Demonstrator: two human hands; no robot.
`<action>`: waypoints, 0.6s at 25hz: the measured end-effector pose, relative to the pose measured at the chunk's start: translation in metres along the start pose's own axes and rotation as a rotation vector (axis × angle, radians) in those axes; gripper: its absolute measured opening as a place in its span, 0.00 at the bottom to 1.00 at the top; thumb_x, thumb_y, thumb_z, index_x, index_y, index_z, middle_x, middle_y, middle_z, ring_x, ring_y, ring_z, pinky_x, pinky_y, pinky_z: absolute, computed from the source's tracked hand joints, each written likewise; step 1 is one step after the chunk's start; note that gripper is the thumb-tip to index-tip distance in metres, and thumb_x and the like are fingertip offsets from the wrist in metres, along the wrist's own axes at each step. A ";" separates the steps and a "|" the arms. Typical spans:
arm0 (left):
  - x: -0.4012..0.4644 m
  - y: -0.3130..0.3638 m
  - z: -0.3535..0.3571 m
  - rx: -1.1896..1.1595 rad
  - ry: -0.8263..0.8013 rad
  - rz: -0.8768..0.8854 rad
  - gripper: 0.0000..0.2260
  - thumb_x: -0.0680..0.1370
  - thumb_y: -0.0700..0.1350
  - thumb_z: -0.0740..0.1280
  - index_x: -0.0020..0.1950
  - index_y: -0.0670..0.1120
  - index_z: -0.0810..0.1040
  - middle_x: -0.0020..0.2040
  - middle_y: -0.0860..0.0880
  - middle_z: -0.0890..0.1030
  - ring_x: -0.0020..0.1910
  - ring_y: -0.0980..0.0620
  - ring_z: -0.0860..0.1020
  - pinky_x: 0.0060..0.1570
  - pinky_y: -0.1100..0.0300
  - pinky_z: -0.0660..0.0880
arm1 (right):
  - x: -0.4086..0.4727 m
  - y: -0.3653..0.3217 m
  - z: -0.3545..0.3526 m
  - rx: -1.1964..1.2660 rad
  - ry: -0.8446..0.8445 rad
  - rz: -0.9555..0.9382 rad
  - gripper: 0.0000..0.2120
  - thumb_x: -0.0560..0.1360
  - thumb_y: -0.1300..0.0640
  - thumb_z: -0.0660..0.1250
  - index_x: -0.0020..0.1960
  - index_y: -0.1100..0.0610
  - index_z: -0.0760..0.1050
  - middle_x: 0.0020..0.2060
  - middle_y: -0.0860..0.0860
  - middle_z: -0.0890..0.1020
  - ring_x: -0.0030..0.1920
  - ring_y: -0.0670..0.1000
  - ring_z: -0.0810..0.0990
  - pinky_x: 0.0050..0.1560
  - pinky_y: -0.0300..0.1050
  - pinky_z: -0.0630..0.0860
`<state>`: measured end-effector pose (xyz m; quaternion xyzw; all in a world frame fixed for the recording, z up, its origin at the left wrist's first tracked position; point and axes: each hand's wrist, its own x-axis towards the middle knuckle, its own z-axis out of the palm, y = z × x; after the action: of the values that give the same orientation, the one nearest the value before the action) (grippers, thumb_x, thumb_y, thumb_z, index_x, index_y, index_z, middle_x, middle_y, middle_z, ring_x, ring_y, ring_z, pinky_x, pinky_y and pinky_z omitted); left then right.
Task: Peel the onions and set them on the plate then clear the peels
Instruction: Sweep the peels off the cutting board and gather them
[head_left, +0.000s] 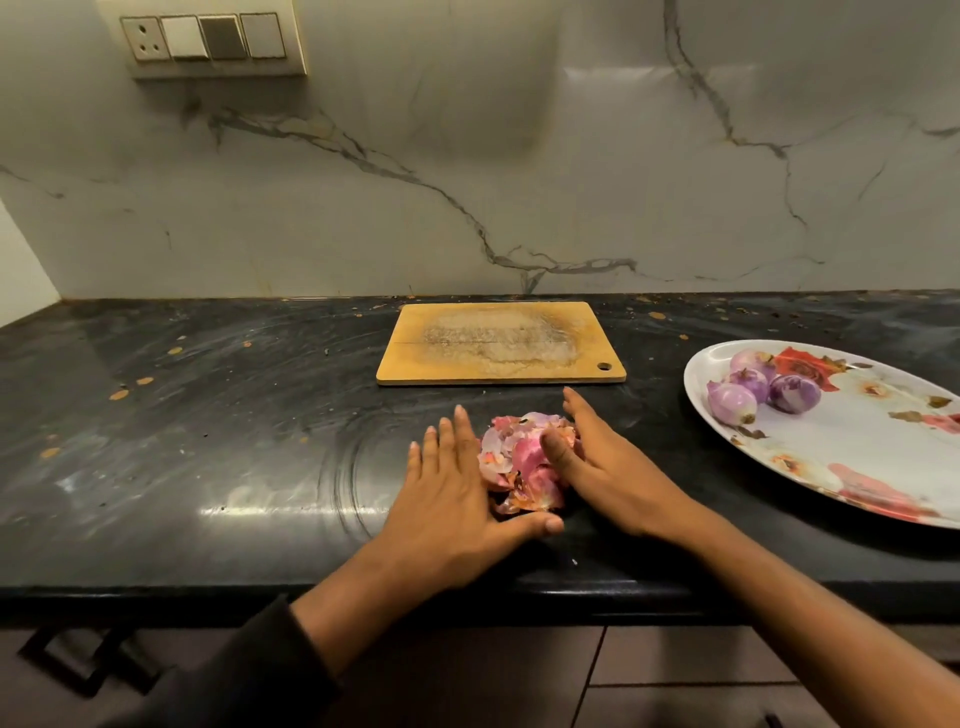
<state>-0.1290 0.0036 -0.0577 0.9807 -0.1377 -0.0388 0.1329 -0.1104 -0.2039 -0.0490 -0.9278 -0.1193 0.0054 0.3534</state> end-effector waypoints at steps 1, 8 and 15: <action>0.007 0.005 0.001 -0.013 -0.006 0.005 0.64 0.57 0.86 0.43 0.74 0.42 0.23 0.77 0.42 0.28 0.78 0.44 0.33 0.78 0.45 0.39 | 0.000 -0.002 0.000 0.052 0.001 -0.006 0.57 0.64 0.15 0.44 0.82 0.48 0.40 0.81 0.48 0.52 0.79 0.48 0.57 0.79 0.55 0.58; 0.003 -0.007 -0.013 -0.183 -0.014 0.048 0.68 0.56 0.82 0.61 0.75 0.48 0.23 0.79 0.46 0.33 0.79 0.48 0.37 0.77 0.49 0.37 | -0.027 0.001 -0.028 -0.005 -0.129 -0.026 0.60 0.63 0.26 0.70 0.80 0.41 0.35 0.78 0.38 0.51 0.74 0.37 0.51 0.77 0.43 0.52; 0.009 -0.007 -0.012 -0.085 -0.061 0.117 0.68 0.57 0.82 0.60 0.75 0.46 0.23 0.79 0.47 0.30 0.79 0.49 0.35 0.78 0.47 0.39 | -0.024 -0.005 -0.018 -0.187 -0.179 -0.096 0.67 0.60 0.28 0.76 0.77 0.37 0.27 0.81 0.46 0.49 0.79 0.44 0.48 0.80 0.50 0.48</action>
<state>-0.1171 0.0102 -0.0485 0.9629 -0.1968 -0.0666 0.1723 -0.1327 -0.2176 -0.0339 -0.9457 -0.1947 0.0602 0.2531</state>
